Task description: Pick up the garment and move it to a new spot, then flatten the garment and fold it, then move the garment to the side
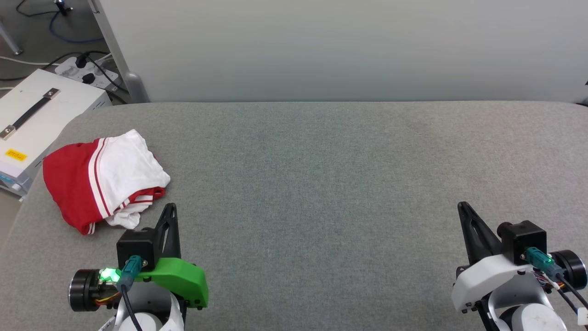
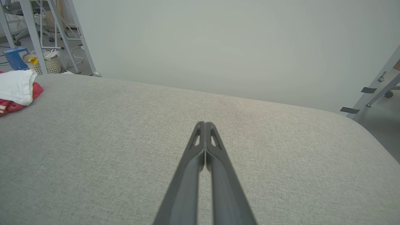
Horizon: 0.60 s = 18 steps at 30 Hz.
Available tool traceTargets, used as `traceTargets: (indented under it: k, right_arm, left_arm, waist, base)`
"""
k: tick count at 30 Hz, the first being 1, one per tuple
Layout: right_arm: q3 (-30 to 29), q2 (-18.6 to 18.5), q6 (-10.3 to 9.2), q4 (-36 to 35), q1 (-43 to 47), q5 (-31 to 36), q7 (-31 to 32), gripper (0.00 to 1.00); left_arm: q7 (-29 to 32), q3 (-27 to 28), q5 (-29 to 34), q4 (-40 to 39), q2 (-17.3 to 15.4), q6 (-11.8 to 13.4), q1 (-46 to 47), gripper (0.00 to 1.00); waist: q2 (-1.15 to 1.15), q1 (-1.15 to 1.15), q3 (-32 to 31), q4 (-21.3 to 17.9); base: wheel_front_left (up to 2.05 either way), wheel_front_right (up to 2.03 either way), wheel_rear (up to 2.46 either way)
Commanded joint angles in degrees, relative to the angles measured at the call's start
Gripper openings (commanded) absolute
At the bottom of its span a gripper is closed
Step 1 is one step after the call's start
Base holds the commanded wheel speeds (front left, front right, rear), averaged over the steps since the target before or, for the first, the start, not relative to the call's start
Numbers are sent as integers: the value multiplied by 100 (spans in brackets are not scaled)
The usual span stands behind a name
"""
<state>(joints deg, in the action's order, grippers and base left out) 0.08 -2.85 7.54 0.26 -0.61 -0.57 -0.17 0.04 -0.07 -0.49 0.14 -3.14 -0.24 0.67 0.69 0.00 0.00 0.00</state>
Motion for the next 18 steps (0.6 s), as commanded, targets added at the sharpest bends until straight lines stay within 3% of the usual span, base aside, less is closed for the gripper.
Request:
traceTargets:
  k: [1,18]
  right_arm:
    - [-8,-3,-5,-26,61,57,17,0]
    - [-8,-3,-5,-26,61,57,17,0]
  left_arm:
    - [-4,7,49,-14,26,24,-67,0]
    - [-4,7,49,-14,26,24,-67,0]
  waist:
    - [-69,0,0,0]
    - [-69,0,0,0]
  base:
    - [0,0,0]
    - [0,0,0]
